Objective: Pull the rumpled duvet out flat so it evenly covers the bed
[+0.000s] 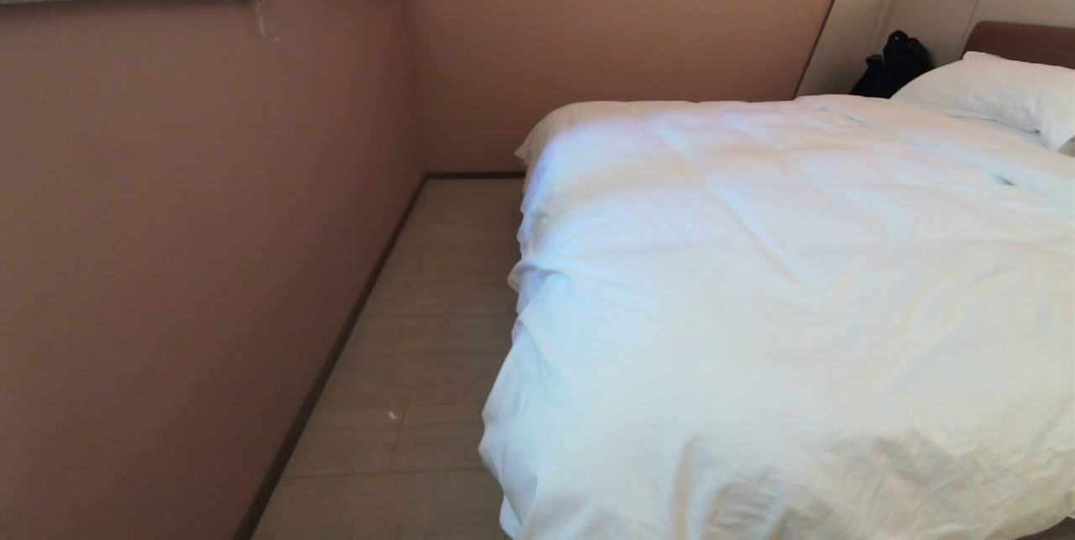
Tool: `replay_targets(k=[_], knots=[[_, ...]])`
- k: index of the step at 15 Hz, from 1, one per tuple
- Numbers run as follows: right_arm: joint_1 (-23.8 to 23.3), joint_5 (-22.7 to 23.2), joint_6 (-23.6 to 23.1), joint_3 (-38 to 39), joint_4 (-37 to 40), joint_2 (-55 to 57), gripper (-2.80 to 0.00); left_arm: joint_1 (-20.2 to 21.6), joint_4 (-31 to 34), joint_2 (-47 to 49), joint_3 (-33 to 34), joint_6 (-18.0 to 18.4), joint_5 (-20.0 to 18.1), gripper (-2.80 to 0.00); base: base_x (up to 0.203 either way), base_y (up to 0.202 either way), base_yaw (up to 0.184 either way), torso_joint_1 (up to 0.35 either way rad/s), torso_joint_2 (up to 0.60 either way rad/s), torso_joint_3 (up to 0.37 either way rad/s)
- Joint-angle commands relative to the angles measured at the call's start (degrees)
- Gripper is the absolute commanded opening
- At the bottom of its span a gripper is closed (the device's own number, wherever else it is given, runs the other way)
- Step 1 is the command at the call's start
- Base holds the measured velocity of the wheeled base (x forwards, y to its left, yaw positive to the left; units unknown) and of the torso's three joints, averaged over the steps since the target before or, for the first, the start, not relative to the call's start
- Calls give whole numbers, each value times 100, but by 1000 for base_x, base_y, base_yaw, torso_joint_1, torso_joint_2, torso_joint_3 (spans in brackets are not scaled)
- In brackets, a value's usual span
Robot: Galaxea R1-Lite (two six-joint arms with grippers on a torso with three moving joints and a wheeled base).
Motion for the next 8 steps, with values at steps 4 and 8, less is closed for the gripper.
replay_targets(k=[4, 8], knots=[[2, 9, 3, 0, -2, 0, -280, -1, 1, -2, -2, -11, -8, -280, -130, 0, 1, 2, 1, 3], [2, 0, -6, 0, -2, 0, -280, -1, 1, -2, 3, -16, -8, -280, -193, 0, 1, 1, 5, 3]])
